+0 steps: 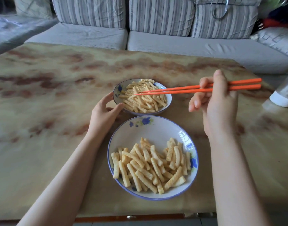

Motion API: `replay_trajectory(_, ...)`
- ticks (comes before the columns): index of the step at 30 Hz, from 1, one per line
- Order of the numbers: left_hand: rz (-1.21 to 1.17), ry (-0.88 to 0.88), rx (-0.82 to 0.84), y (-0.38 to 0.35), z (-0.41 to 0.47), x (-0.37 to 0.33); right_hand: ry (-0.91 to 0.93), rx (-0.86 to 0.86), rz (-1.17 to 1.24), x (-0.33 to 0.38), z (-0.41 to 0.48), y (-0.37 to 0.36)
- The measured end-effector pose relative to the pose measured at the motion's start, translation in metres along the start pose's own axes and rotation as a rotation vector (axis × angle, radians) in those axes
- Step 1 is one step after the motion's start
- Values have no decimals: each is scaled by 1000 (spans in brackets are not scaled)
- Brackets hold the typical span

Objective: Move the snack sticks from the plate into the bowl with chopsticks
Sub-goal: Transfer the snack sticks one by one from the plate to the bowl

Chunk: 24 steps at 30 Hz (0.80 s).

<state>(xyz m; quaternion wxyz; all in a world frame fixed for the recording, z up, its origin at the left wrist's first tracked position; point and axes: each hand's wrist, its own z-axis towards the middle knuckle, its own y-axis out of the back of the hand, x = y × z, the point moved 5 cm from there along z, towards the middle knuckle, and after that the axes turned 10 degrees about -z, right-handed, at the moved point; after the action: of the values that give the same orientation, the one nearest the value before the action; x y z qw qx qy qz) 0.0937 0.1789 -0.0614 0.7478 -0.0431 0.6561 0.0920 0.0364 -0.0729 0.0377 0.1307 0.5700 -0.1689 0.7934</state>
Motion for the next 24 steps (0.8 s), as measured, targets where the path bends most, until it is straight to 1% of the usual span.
replay_trajectory(4,-7,-2,3,0,0,1,18,-97,-86,-8,3,-2)
replay_trajectory(9,-7,-5,6,0,1,1,52,-114,-116,-21,10,-16)
replay_trajectory(17,-1,-17,3,1,2,0,76,6,-179,-34,19,-20)
replay_trajectory(21,-3,-20,8,0,1,1,86,39,-183,-22,18,-9)
replay_trajectory(24,-4,-21,10,1,1,1,44,126,-140,-9,14,1)
